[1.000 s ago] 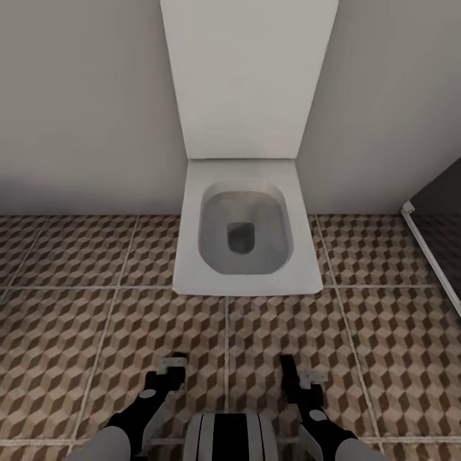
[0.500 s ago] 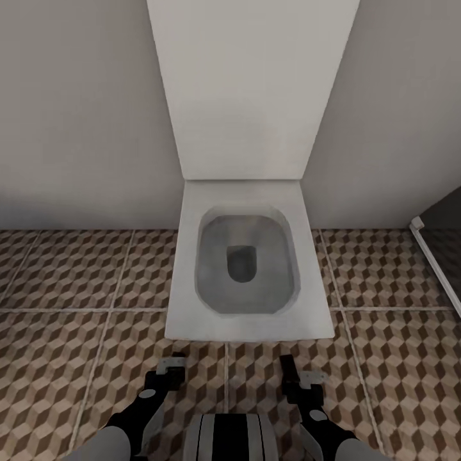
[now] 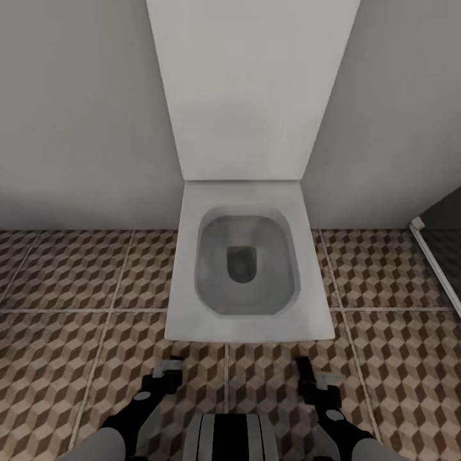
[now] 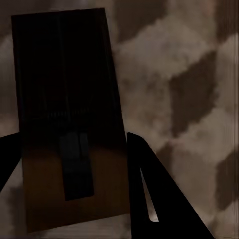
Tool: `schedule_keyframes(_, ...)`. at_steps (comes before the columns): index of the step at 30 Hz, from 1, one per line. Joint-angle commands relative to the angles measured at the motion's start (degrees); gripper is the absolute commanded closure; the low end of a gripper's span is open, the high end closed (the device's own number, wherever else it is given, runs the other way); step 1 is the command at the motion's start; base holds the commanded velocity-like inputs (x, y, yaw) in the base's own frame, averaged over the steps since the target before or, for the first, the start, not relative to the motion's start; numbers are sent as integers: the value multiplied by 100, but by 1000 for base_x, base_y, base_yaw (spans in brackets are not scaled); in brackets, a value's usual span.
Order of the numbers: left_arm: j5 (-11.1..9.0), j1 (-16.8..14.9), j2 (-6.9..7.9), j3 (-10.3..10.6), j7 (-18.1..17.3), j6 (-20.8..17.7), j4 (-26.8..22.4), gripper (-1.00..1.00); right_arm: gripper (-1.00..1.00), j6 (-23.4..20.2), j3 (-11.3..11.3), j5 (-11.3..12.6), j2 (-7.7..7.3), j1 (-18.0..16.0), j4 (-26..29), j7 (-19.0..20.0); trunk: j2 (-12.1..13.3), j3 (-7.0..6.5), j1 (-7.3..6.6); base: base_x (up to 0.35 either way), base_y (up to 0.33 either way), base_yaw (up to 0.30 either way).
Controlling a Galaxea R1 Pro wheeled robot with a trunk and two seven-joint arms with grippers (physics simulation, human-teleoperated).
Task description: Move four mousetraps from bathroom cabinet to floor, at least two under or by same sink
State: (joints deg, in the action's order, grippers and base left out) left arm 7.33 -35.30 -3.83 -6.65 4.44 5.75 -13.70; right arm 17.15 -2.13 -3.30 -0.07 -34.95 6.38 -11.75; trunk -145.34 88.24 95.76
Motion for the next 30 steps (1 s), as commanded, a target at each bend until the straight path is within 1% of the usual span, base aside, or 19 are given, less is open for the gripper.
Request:
schedule_keyframes(1,68,-3,16,-40,-26,22,23,100,100,-1,-18,-14,-9,-3,-6,-20,-1,3,-1,0,0,0)
schedule_keyframes(3,59,-3,88,-47,-184,30,63,100,100,-44,-19,8,-38,-3,-6,-20,-1,3,-1,0,0,0)
schedule_keyframes(5,51,-3,171,-56,-291,54,88,100,100,-71,-25,43,-110,-3,-6,-20,-1,3,-1,0,0,0)
schedule_keyframes(8,38,-3,216,-56,-340,70,94,100,100,-77,-36,82,-220,-3,-6,-20,-1,3,-1,0,0,0)
schedule_keyframes(11,37,-3,232,-60,-357,94,95,100,100,-77,-40,95,-262,-3,-6,-20,-1,3,-1,0,0,0)
schedule_keyframes(16,44,-3,225,-63,-363,201,86,100,100,-59,-41,95,-277,-1,-6,-19,-1,3,-1,0,0,0)
schedule_keyframes(19,61,-3,199,-58,-354,443,39,100,100,-20,-44,88,-267,-2,37,-19,-1,3,-1,0,0,0)
schedule_keyframes(22,73,-3,182,-53,-349,533,-23,100,100,5,-42,86,-256,-3,72,-20,-1,3,-1,0,0,0)
schedule_keyframes(27,77,-3,175,-48,-348,549,-158,100,100,21,-35,85,-251,-3,112,-20,-1,3,-1,0,0,0)
schedule_keyframes(30,80,-3,173,-40,-360,548,-225,100,100,5,-34,84,-259,-1,230,-20,-1,3,-1,0,0,0)
